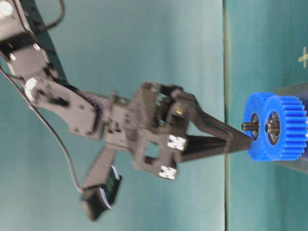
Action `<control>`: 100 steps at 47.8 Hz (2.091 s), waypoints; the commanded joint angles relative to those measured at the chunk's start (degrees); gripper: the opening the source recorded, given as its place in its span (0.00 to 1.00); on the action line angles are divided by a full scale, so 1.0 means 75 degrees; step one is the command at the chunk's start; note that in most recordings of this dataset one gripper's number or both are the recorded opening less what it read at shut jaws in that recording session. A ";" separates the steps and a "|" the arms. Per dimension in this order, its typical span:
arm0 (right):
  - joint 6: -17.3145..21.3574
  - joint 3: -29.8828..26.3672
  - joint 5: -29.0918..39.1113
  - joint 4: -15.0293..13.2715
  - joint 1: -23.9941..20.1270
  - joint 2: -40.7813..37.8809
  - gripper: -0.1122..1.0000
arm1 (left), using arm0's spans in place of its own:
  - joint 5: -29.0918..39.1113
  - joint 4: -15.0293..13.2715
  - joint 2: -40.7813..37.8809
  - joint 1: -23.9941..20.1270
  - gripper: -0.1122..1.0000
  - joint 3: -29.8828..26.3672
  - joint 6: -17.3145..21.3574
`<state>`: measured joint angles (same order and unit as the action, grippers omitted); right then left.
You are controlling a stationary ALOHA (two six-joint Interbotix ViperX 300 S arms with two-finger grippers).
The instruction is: Fit the small gear onto the shaft.
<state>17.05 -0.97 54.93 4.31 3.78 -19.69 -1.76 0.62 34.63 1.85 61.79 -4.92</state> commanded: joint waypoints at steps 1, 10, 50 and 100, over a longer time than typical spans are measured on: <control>-0.0082 -0.0082 0.0035 -0.0012 0.0105 0.0117 0.08 | -0.0070 0.0012 0.0012 0.0012 0.10 -0.0129 -0.0012; -0.0047 0.0434 0.0270 0.0012 0.0129 0.0305 0.08 | -0.0070 0.0012 0.0012 0.0012 0.10 -0.0117 -0.0012; 0.0234 0.0609 -0.0539 0.0246 -0.0035 0.0844 0.08 | -0.0070 0.0012 0.0000 0.0012 0.10 -0.0152 -0.0012; 0.0656 0.2496 -0.0492 0.0246 -0.0633 0.1934 0.08 | -0.0164 0.0012 -0.0012 -0.0012 0.10 -0.0105 -0.0012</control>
<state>21.18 17.84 53.17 7.12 -1.32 -9.32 -1.93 0.53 34.37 1.85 61.79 -4.92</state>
